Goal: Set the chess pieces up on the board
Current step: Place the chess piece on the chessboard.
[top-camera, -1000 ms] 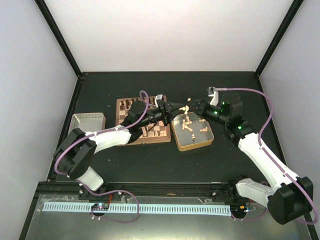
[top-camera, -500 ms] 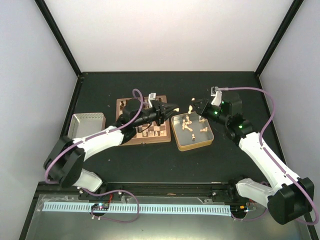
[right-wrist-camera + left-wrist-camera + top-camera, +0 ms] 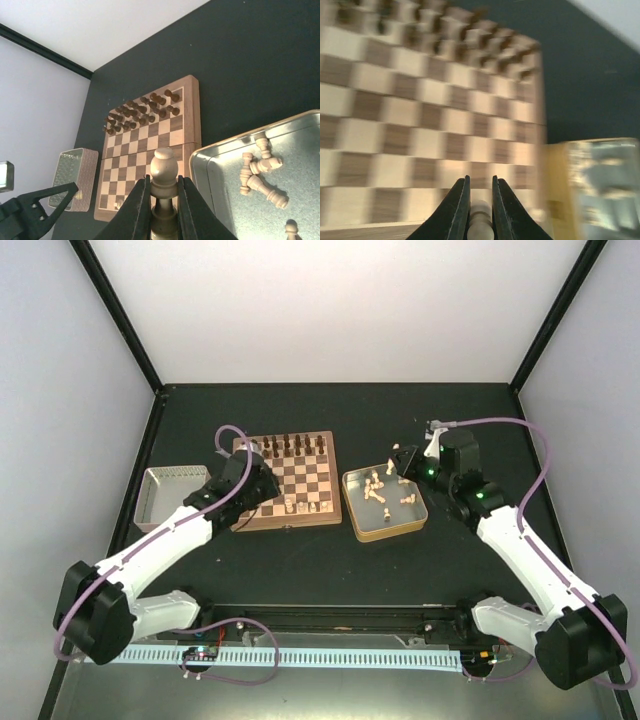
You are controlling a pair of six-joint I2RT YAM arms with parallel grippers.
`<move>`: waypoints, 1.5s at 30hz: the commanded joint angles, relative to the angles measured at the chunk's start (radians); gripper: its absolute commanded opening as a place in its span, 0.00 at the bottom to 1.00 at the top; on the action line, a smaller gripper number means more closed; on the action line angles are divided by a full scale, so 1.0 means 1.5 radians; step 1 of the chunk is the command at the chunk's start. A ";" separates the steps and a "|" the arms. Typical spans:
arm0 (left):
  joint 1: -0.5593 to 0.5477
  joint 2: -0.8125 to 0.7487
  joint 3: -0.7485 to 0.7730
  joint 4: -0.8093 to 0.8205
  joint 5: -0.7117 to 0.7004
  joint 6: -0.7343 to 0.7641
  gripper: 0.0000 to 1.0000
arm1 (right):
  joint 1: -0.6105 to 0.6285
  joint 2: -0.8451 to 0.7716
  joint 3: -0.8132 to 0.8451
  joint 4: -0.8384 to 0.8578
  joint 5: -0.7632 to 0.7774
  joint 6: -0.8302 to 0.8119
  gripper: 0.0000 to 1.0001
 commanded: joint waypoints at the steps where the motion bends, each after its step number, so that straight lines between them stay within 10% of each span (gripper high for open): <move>1: 0.053 0.018 -0.035 -0.123 -0.119 0.132 0.01 | 0.002 0.011 -0.021 0.017 0.005 -0.017 0.06; 32: 0.146 0.217 -0.057 -0.011 -0.142 0.169 0.03 | 0.002 0.045 -0.014 0.021 -0.013 -0.020 0.05; 40: 0.146 0.147 -0.070 -0.035 -0.153 0.167 0.50 | 0.002 0.020 -0.002 0.005 -0.010 -0.024 0.06; 45: 0.146 0.090 -0.055 -0.052 -0.152 0.170 0.62 | 0.002 0.017 0.001 0.010 -0.024 -0.020 0.06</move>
